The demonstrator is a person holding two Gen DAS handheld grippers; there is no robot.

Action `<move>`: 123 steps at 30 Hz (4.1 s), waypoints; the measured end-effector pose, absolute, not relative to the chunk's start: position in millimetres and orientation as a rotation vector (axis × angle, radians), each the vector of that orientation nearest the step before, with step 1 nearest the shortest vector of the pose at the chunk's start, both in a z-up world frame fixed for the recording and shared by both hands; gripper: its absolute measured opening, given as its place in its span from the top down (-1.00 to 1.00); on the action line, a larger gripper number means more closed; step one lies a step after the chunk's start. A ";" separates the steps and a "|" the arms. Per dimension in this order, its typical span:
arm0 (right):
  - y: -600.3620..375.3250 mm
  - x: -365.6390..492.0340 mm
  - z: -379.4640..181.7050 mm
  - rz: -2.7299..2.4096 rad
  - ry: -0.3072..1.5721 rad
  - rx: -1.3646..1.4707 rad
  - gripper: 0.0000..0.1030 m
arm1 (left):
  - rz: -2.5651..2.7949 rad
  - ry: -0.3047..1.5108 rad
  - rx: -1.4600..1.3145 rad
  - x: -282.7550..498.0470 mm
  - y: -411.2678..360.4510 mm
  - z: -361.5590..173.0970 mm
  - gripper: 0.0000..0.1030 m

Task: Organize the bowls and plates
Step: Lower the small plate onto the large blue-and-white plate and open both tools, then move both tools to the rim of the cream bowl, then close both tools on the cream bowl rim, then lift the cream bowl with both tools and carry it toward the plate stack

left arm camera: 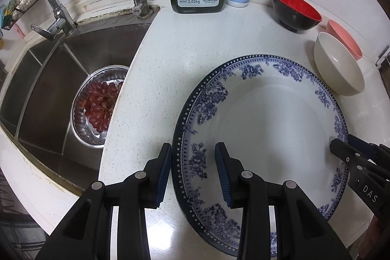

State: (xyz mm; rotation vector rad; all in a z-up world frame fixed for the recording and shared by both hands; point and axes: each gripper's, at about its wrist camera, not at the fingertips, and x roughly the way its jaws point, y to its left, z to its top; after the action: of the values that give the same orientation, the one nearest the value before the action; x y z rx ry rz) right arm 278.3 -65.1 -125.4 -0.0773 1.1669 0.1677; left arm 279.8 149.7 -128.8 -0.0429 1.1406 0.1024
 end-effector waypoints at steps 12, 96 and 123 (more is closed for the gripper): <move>-68.6 277.6 -124.0 0.188 1.160 -0.046 0.16 | 0.097 1.105 -0.028 275.5 145.2 -117.6 -0.07; -196.2 396.5 -109.5 0.139 1.115 0.150 0.81 | -0.202 1.153 0.031 434.4 -29.7 -121.3 0.81; -244.4 287.2 -57.1 0.027 1.040 0.193 0.81 | -0.373 1.093 0.098 329.5 -81.0 -81.1 0.76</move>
State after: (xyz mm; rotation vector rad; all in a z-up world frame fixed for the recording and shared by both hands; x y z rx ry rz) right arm 287.2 -244.4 -57.1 0.1932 1.0404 0.0268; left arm 329.5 -81.0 -81.1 0.0979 1.0934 -0.3732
